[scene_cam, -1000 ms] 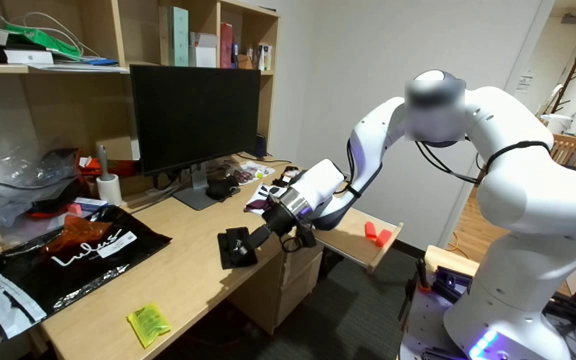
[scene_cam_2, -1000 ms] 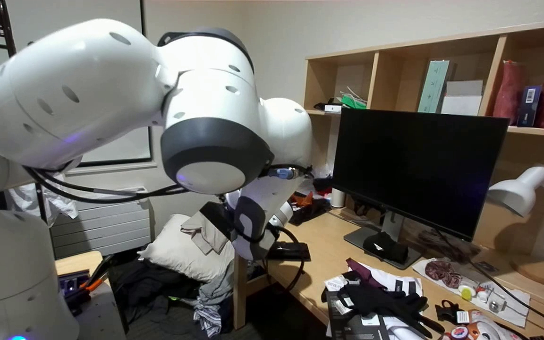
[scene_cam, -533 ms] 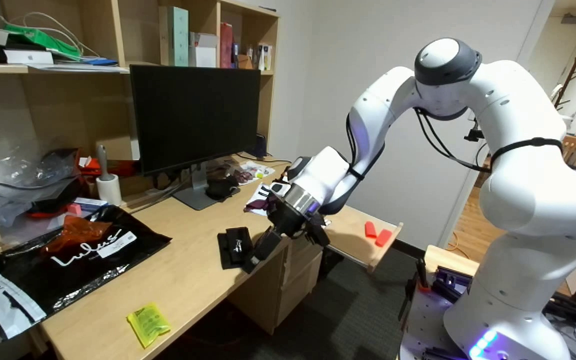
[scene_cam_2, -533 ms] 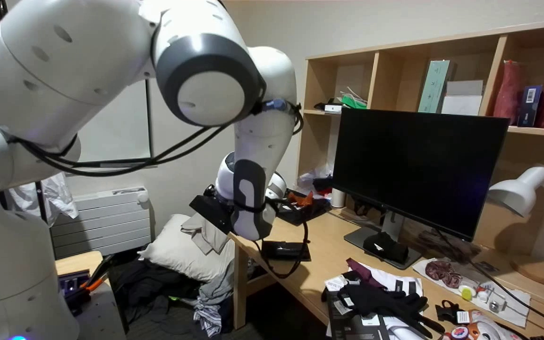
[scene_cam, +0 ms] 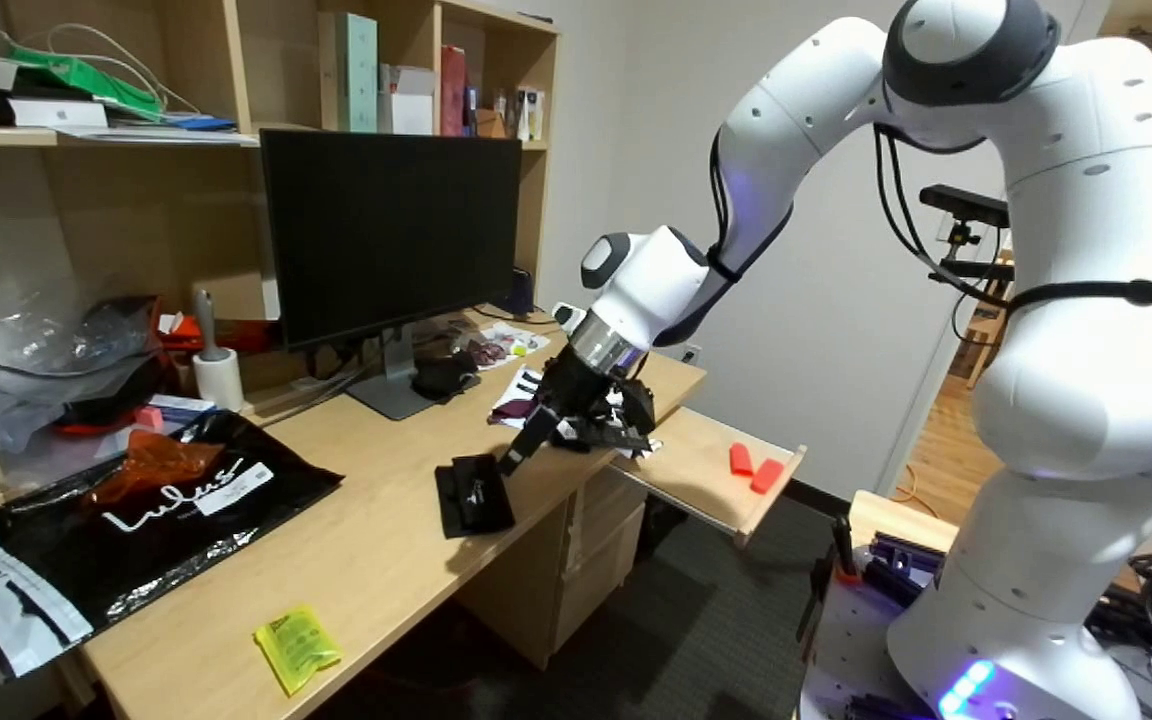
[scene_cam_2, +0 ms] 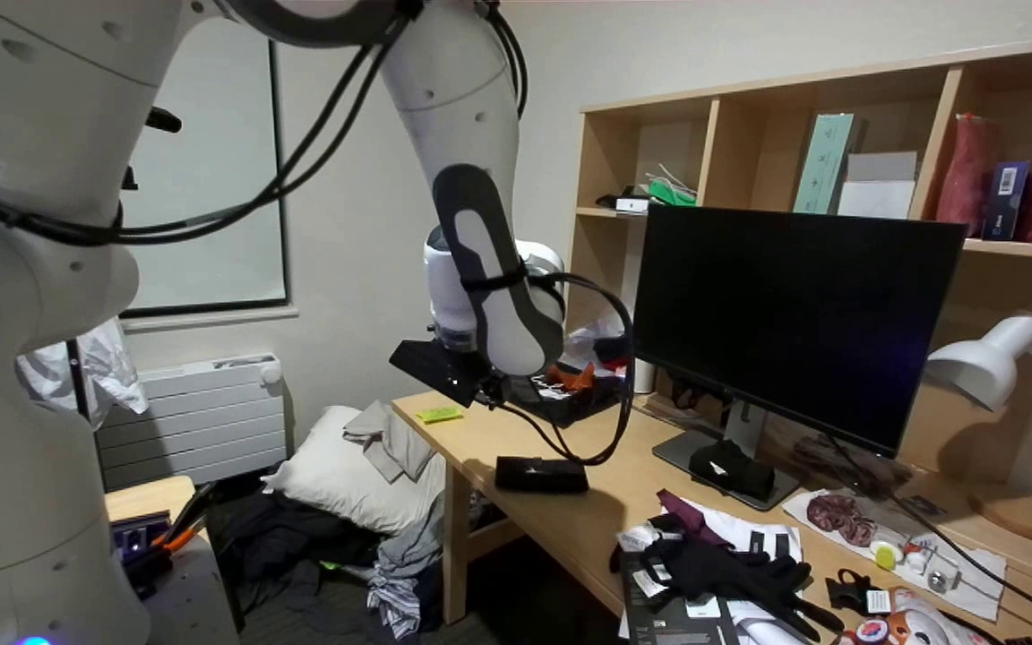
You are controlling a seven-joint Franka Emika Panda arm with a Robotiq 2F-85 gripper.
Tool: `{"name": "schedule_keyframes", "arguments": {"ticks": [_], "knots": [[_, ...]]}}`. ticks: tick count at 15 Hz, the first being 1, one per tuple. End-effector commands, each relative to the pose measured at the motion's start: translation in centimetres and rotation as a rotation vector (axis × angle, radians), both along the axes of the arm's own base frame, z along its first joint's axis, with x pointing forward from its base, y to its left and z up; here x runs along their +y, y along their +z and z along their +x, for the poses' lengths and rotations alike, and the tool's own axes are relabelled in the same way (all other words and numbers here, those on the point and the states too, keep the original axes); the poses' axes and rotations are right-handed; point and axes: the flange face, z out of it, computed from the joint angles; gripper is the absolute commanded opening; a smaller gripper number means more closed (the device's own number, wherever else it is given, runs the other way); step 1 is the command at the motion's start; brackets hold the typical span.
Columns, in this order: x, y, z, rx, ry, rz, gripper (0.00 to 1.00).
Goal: Move the black cloth to the right
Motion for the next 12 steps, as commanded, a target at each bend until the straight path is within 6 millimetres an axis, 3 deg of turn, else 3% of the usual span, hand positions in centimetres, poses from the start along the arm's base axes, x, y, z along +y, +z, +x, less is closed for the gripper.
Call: {"name": "schedule_keyframes", "arguments": {"ticks": [1,4,5,7,9,12], "knots": [[-2.1,1.5,-0.8,0.011,-0.112,-0.133,1.0],[-5.5,0.1,-1.4,0.055,-0.181,-0.245,1.0],[-6.7,-1.3,-2.9,0.085,-0.193,-0.263,1.0],[-8.3,-3.8,-2.7,0.143,-0.228,-0.311,1.0],[-7.4,-7.6,-3.8,0.224,-0.221,-0.367,1.0],[-4.6,-12.5,-6.2,0.328,-0.116,-0.319,1.0]]}}
